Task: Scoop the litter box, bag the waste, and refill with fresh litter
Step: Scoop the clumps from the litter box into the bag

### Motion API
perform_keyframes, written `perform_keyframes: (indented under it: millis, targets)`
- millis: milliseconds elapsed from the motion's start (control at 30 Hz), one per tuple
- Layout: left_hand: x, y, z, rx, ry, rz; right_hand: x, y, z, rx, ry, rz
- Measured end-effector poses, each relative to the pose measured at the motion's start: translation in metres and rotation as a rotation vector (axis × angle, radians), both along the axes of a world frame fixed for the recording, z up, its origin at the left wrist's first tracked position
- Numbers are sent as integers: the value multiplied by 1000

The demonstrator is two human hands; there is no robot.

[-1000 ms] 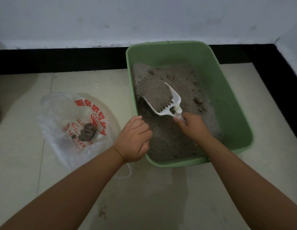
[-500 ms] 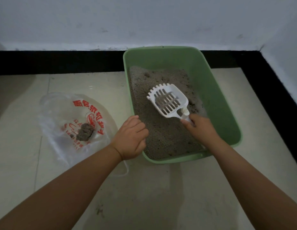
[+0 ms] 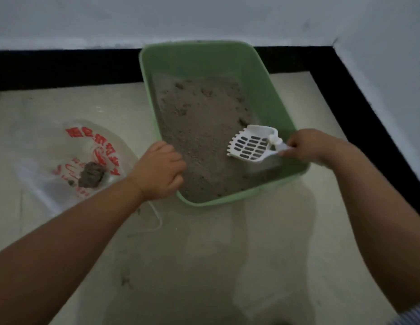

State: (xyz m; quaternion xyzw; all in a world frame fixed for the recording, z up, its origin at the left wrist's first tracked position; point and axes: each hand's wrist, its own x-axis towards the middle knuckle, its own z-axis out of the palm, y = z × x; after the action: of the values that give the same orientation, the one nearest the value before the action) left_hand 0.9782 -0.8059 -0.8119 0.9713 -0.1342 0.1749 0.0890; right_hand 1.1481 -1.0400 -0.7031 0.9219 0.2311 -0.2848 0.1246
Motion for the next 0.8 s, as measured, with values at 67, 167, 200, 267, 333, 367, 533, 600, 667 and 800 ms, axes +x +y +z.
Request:
perform_keyframes:
  millis: [67,167,200,267,333,367,533,600,667,800]
  targets:
    - [5,0,5,38,56,-22,4,-14,9,-71,-1,-52]
    - [6,0,9,32,109,-50,6,-22,16,-173,11,-68]
    - [6,0,8,24,106,-54,4,-20,14,-206,20,-62]
    - [5,0,4,5,91,-45,2,-16,7,-208,41,-64]
    - [3,-1,0,-17,53,-24,-1,-13,-1,-181,59,-80]
    - [3,-2,-3,-31,33,-15,-1,-12,-4,-160,68,-98]
    - [3,-1,-8,-55,-17,-2,-9,-5,-13,-74,156,-263]
    - [4,-1,-7,-58,-24,4,-14,4,-16,-30,190,-289]
    - [4,-2,-8,-57,-31,11,-12,12,-22,-16,173,-292]
    - [2,-1,-9,-67,-32,17,-14,30,-53,23,51,-363]
